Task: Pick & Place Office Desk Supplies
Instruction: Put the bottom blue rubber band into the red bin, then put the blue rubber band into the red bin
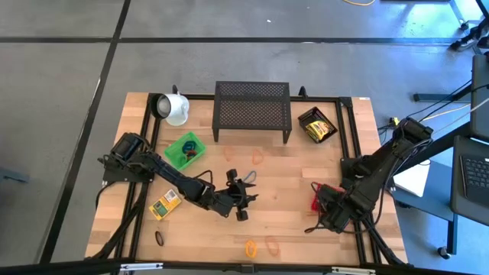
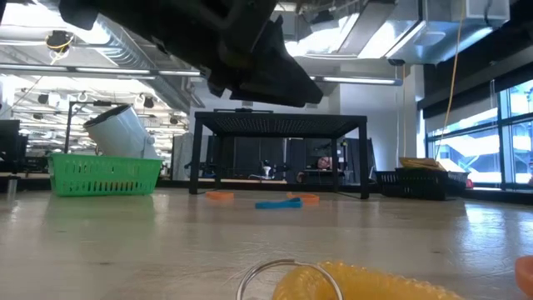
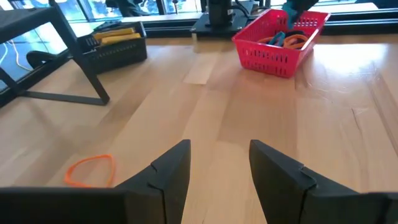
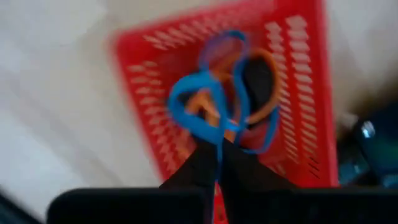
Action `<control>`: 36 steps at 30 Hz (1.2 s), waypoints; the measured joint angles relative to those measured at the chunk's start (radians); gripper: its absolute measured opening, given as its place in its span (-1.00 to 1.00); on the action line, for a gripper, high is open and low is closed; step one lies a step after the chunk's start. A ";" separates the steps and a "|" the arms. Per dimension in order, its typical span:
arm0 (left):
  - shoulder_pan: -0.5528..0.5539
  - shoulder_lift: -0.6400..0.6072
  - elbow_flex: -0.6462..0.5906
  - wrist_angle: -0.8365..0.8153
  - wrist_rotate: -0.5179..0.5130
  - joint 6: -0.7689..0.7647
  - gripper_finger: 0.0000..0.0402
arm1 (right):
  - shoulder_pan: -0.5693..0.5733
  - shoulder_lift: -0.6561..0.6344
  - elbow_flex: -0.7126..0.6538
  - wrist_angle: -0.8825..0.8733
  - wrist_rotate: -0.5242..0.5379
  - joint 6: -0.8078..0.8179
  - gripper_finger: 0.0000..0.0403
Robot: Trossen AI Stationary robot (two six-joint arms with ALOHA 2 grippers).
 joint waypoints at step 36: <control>0.199 0.000 0.000 -0.296 0.338 -0.014 -0.20 | -0.001 0.000 -0.061 0.005 -0.126 0.054 0.28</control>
